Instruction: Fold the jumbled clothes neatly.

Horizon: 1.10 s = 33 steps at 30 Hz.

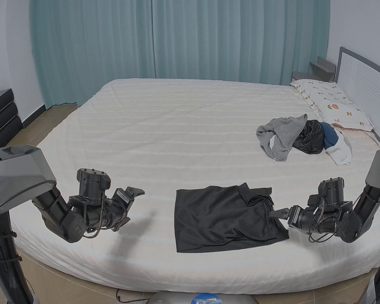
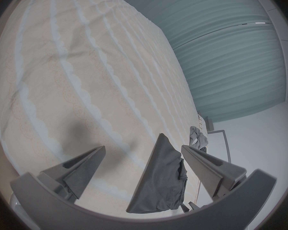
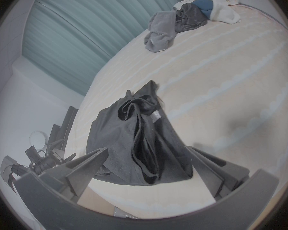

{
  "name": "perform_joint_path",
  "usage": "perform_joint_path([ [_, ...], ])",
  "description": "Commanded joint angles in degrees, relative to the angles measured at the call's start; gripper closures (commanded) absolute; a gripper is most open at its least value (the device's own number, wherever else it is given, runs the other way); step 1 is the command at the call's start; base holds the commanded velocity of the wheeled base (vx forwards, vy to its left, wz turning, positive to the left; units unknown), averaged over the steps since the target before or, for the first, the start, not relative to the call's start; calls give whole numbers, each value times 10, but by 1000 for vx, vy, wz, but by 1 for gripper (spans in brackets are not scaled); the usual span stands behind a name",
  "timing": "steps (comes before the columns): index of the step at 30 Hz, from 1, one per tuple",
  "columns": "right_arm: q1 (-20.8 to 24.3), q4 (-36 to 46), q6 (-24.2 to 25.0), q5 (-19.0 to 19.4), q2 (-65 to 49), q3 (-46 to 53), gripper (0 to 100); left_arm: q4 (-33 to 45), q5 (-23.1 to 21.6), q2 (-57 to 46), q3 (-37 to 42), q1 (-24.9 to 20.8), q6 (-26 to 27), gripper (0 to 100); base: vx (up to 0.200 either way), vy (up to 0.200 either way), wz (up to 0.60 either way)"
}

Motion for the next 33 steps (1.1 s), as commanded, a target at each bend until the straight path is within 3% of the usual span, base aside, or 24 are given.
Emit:
perform_joint_path([
  [1, 17, -40, -6, 10, 63, 0, 0, 0, 0, 5, -1, 0, 0, 0, 0, 0, 0],
  [5, 27, -71, -7, 10, 83, 6, 0, -1, 0, 6, -2, 0, 0, 0, 0, 0, 0],
  [6, 28, -86, -8, 9, 87, 10, 100, -1, 0, 6, -2, 0, 0, 0, 0, 0, 0],
  [16, -10, -87, -48, 2, 69, 41, 100, 0, 0, 10, -5, 1, 0, 0, 0, 0, 0],
  [29, -20, -88, -81, 3, 57, 61, 100, 0, 0, 13, -5, 1, 0, 0, 0, 0, 0],
  [30, -25, -89, -84, 3, 55, 61, 0, 0, 0, 13, -5, 1, 0, 0, 0, 0, 0],
  [33, -29, -90, -82, 3, 37, 57, 0, 0, 0, 13, -5, 1, 0, 0, 0, 0, 0],
])
